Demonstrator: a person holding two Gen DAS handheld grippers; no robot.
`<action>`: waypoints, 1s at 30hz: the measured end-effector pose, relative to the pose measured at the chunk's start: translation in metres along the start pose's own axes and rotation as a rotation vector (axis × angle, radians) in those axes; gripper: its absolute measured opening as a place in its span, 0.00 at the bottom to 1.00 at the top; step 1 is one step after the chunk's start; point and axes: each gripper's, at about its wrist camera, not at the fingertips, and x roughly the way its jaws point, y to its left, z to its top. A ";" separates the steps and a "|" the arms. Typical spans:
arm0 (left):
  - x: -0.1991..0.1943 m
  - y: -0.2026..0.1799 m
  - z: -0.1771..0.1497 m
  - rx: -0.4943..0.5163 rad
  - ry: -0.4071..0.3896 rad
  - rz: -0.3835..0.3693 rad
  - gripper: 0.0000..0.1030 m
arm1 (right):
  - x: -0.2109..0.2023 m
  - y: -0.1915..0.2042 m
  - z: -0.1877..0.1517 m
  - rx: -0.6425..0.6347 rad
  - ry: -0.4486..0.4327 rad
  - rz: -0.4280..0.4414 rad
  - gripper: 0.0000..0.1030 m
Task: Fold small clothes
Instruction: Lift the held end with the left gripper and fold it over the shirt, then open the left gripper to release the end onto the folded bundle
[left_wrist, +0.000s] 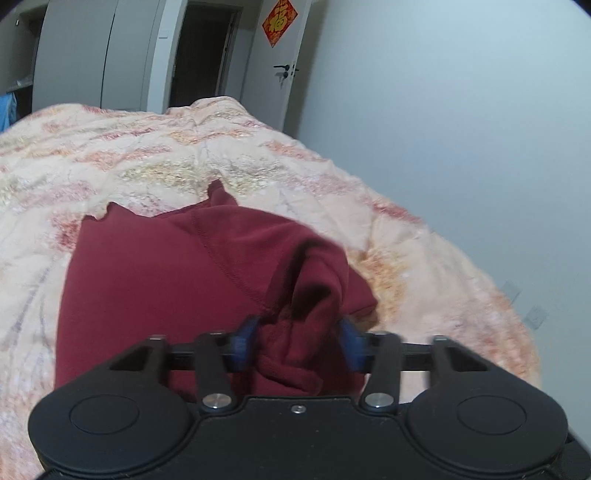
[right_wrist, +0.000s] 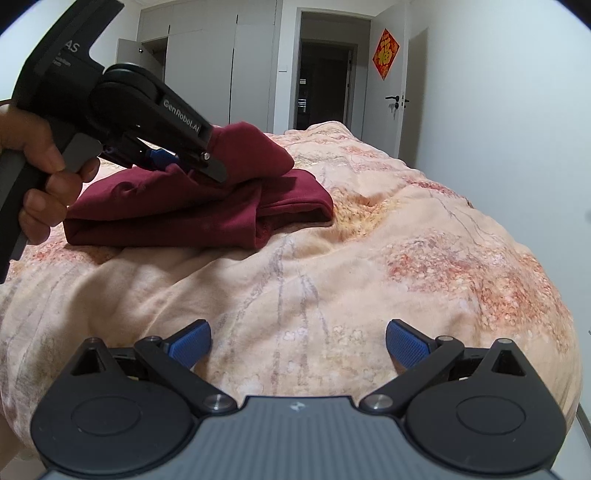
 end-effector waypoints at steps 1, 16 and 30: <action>-0.004 0.001 0.000 -0.016 -0.010 -0.006 0.74 | 0.000 0.000 0.000 0.001 0.000 0.000 1.00; -0.032 0.025 0.016 -0.068 -0.051 0.188 0.99 | -0.001 0.005 -0.001 -0.020 0.000 -0.031 1.00; -0.066 0.102 -0.021 -0.301 -0.111 0.480 0.99 | -0.020 0.002 0.022 0.016 -0.181 -0.049 1.00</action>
